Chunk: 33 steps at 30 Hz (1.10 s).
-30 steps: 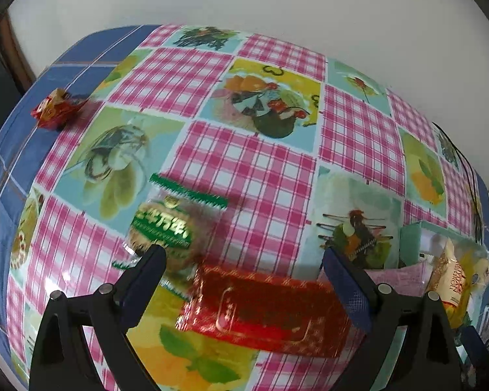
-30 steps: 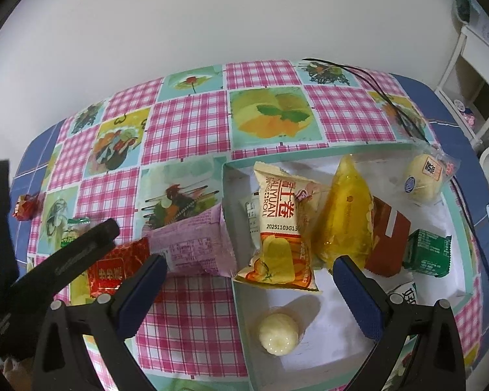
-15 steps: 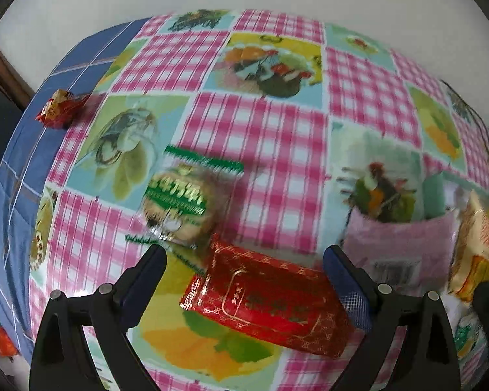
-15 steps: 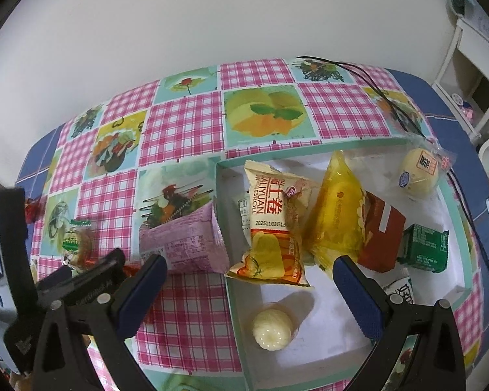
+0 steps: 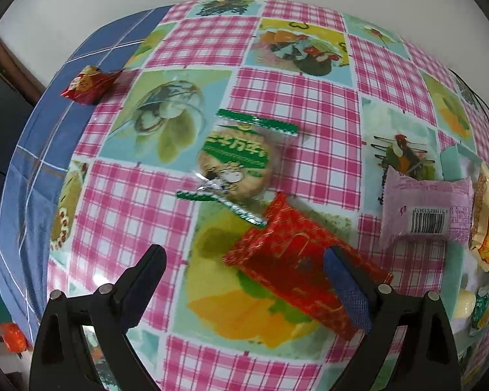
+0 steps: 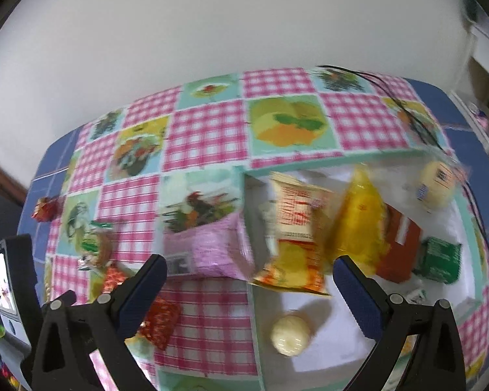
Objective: Organize snacks
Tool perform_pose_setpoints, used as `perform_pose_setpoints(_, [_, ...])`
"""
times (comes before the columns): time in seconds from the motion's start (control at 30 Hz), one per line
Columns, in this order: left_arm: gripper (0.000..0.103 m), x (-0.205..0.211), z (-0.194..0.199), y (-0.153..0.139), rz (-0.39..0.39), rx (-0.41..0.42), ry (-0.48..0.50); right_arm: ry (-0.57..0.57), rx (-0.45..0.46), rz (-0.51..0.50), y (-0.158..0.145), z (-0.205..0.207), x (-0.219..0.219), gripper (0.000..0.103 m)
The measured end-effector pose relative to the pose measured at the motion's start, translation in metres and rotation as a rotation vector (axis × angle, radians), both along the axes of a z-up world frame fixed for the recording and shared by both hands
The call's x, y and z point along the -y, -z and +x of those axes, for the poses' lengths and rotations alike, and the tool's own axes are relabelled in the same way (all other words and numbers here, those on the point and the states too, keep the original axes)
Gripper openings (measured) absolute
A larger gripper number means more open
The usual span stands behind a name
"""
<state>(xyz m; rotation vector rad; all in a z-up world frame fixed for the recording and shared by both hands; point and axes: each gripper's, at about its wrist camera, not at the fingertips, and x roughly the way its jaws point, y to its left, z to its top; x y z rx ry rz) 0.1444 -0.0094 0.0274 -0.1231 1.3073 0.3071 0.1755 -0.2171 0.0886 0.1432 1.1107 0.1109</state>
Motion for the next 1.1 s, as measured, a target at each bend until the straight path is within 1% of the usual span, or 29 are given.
perform_pose_setpoints(0.1, [0.097, -0.008, -0.003, -0.002, -0.012, 0.01, -0.017, -0.038, 0.009, 0.01, -0.001, 0.005, -0.013, 0.103])
perform_pose_setpoints(0.23, [0.097, -0.022, -0.005, -0.004, -0.069, 0.032, -0.064, -0.084, 0.026, 0.021, 0.003, 0.012, -0.029, 0.103])
perform_pose_setpoints(0.27, [0.097, -0.022, -0.004, -0.002, -0.073, 0.032, -0.064, -0.088, 0.03, 0.009, 0.004, 0.014, -0.033, 0.103])
perform_pose_setpoints(0.4, [0.097, -0.015, -0.002, 0.005, -0.094, 0.019, -0.05, -0.075, 0.057, -0.107, 0.012, 0.025, -0.04, 0.103])
perform_pose_setpoints(0.43, [0.097, -0.013, -0.001, 0.006, -0.095, 0.019, -0.048, -0.073, 0.057, -0.121, 0.014, 0.027, -0.039, 0.103])
perform_pose_setpoints(0.57, [0.097, -0.003, 0.005, 0.006, -0.085, 0.027, -0.028, -0.065, 0.049, -0.209, 0.029, 0.039, -0.037, 0.103])
perform_pose_setpoints(0.67, [0.097, 0.009, 0.011, 0.008, -0.076, 0.022, -0.001, -0.06, 0.062, -0.274, 0.033, 0.043, -0.036, 0.103])
perform_pose_setpoints(0.7, [0.097, 0.013, 0.014, 0.008, -0.07, 0.019, 0.005, -0.058, 0.067, -0.282, 0.033, 0.043, -0.036, 0.103])
perform_pose_setpoints(0.77, [0.097, 0.026, 0.017, 0.008, -0.048, 0.009, 0.029, -0.061, 0.071, -0.301, 0.033, 0.044, -0.035, 0.103])
perform_pose_setpoints(0.83, [0.097, 0.041, 0.019, 0.012, -0.013, -0.018, 0.07, -0.08, 0.074, -0.344, 0.035, 0.044, -0.039, 0.103])
perform_pose_setpoints(0.97, [0.097, 0.057, 0.019, 0.017, 0.021, -0.044, 0.116, -0.105, 0.063, -0.364, 0.039, 0.043, -0.044, 0.103])
perform_pose_setpoints(1.1, [0.097, 0.052, 0.004, 0.016, 0.018, -0.064, 0.127, -0.14, 0.048, -0.378, 0.038, 0.036, -0.049, 0.103])
